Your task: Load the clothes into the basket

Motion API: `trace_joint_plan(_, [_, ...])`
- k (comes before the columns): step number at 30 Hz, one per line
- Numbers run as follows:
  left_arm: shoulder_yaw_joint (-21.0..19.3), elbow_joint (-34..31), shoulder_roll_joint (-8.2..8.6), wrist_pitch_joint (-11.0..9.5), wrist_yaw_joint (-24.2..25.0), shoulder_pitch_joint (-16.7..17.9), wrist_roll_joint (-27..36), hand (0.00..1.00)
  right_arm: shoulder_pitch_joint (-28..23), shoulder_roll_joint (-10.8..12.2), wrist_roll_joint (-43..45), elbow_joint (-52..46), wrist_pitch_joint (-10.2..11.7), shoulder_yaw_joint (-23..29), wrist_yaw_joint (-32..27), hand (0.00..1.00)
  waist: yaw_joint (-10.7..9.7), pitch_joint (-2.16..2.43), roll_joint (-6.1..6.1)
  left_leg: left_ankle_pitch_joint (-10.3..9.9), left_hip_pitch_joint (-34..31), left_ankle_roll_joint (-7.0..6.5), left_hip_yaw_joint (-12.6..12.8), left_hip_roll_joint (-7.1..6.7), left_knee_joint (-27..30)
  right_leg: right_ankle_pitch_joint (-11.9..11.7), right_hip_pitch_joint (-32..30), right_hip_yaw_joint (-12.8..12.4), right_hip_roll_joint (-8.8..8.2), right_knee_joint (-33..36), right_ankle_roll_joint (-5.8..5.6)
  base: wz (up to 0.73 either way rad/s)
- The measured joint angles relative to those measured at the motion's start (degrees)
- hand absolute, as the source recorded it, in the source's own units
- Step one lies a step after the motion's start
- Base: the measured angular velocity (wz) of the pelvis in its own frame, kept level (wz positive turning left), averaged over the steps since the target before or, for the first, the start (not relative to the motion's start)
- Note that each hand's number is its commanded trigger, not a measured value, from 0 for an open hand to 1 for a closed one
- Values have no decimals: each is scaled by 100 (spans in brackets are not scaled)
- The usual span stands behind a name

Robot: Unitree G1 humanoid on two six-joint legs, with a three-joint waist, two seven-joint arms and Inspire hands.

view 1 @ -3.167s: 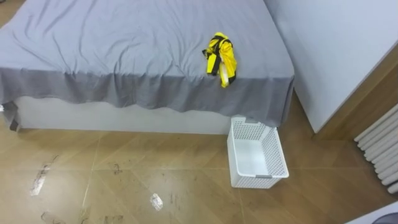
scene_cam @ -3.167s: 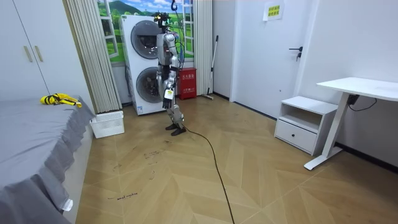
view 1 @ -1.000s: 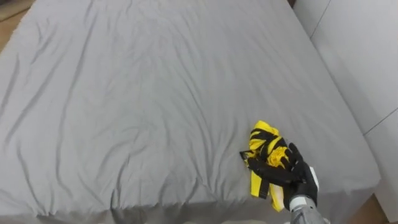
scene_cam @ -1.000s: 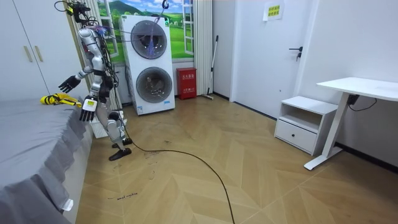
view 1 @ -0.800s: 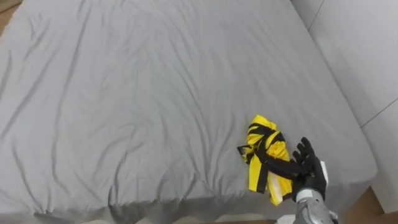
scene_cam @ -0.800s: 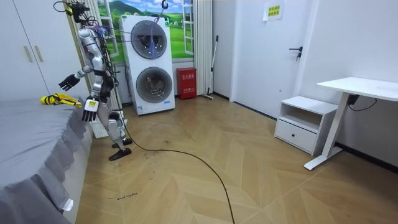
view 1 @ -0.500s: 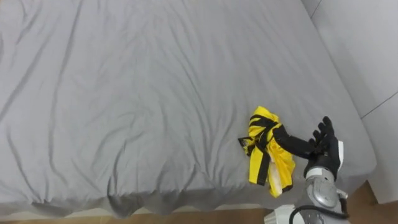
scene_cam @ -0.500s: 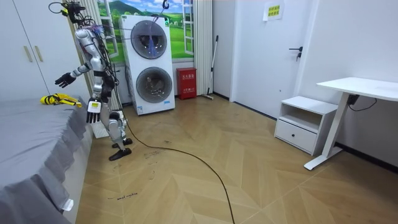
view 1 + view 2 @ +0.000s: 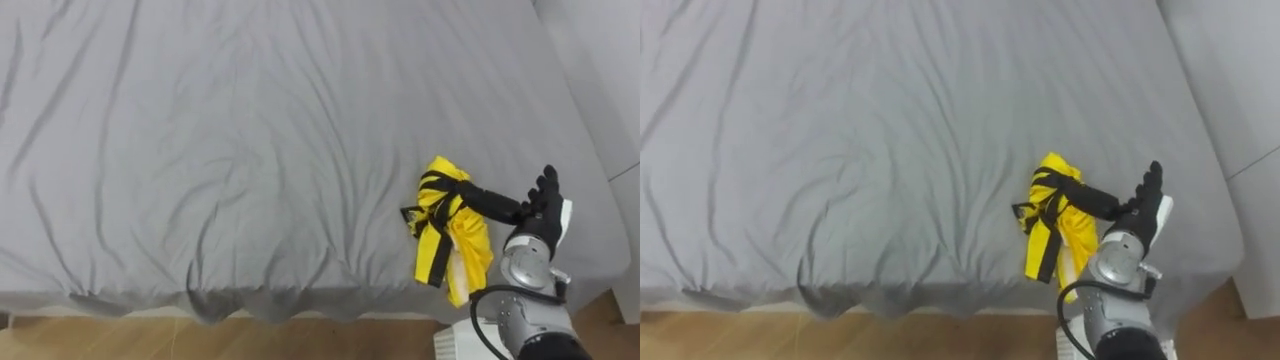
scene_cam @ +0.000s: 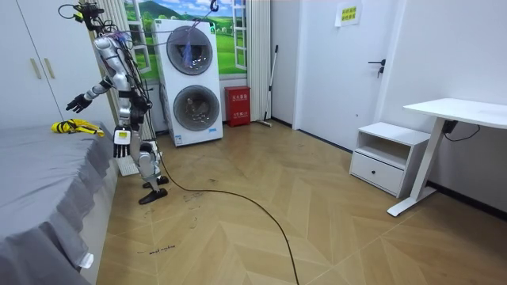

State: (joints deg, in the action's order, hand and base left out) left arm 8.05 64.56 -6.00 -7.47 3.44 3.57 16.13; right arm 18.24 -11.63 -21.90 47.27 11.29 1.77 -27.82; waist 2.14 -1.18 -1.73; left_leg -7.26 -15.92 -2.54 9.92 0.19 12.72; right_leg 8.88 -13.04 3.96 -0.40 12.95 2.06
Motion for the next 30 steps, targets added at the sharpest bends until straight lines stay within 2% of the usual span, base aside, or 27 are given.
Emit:
trace_joint_plan(4, [10,9,-25,20,-29,-169,-4,0,376,-17,-3,604,-13,-1,3,0,90,-35,-28,68,-265,-12,-88,-9,-21,5,-260,77,-36,63,-8,13])
trace_joint_plan(9, [83,14,-51,52,-43,-216,57,0,492,-295,-58,1169,-15,-1,1,0,277,-68,-21,73,-415,-18,-183,-25,-5,5,-372,175,-52,61,-10,7])
trace_joint_plan(11, [121,13,-46,51,-48,-258,115,0,592,-393,-46,1364,-18,3,0,0,301,-126,4,95,-472,-25,-214,-39,-2,5,-420,218,-65,69,-9,8])
trace_joint_plan(13, [124,11,-55,49,-48,-299,138,0,714,-475,-39,1548,-18,2,6,0,321,-149,3,127,-587,-26,-239,-63,-2,5,-545,245,-70,104,-9,7])
trace_joint_plan(19, [169,-35,-54,57,-49,-345,232,0,872,-621,-40,1782,-79,1,28,0,442,-153,5,156,-777,-28,-247,-60,-2,5,-760,270,-117,179,-9,1])
trace_joint_plan(30, [254,-41,-76,102,-75,-407,245,0,893,-643,-41,2197,-260,-55,131,0,452,-154,5,178,-858,-61,-344,-94,0,17,-794,485,-158,176,-28,6])
